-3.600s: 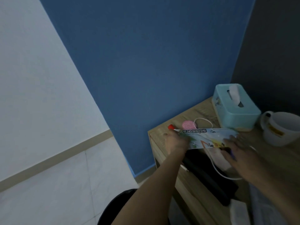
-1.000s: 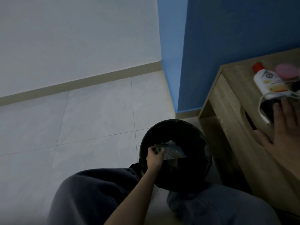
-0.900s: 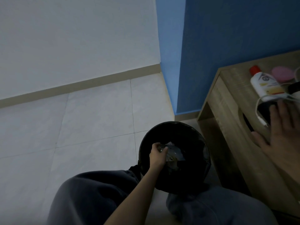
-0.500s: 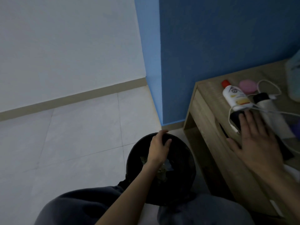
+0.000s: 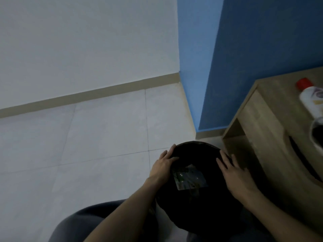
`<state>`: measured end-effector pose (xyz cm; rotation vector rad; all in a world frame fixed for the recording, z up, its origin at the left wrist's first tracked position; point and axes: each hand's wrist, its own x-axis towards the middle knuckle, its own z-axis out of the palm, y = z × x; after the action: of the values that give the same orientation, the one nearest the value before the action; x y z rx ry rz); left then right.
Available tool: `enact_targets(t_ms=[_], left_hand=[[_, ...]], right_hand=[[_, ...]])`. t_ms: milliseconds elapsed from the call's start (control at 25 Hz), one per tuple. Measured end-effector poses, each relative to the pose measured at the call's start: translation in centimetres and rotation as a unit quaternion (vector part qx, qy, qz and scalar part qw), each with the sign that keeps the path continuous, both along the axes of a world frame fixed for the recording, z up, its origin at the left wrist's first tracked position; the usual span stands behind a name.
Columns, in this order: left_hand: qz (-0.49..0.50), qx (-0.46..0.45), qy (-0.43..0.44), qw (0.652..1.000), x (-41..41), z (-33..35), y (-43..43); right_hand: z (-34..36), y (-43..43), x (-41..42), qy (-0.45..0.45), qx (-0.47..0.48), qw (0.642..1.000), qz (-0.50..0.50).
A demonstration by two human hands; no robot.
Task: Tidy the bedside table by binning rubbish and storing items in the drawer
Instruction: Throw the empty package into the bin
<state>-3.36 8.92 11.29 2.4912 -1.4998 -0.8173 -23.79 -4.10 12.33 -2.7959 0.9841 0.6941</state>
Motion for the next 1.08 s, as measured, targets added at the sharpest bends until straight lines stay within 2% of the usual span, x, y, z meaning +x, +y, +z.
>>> enact_targets(t_ms=[160,400,520,600,680,800,880,960,1080], left_hand=[[0.026,-0.042,0.009,0.999,2.3,-1.2,0.4],[0.062,-0.129,-0.025,0.989,8.4,-3.9,-0.3],[0.101,-0.132,-0.044,0.985,11.3,-3.9,-0.6],[0.108,-0.128,-0.089,0.982,12.1,-3.9,-0.1],[0.002,-0.133,-0.108,0.985,10.1,-3.9,1.1],[-0.168,-0.074,-0.002,0.983,5.4,-3.4,4.0],[-0.208,-0.011,0.029,0.978,4.3,-3.7,5.4],[-0.236,0.040,0.018,0.971,3.9,-3.9,6.5],[-0.219,0.054,-0.009,0.974,4.0,-3.6,6.3]], right_hand=[[-1.9,-1.1,1.7,-0.035,-0.037,0.998,0.020],[-3.6,-2.6,6.7,-0.093,-0.031,0.995,0.006],[-5.0,-3.6,9.7,-0.148,-0.041,0.988,0.022],[-5.3,-4.1,11.7,-0.192,-0.061,0.979,0.041],[-4.8,-2.8,12.3,-0.170,-0.053,0.982,0.061],[-4.6,1.2,9.9,-0.130,-0.010,0.973,0.189],[-5.2,3.3,7.7,-0.094,0.032,0.959,0.266],[-6.0,4.4,6.5,-0.073,0.071,0.947,0.304],[-6.8,4.4,7.5,-0.108,0.112,0.952,0.263]])
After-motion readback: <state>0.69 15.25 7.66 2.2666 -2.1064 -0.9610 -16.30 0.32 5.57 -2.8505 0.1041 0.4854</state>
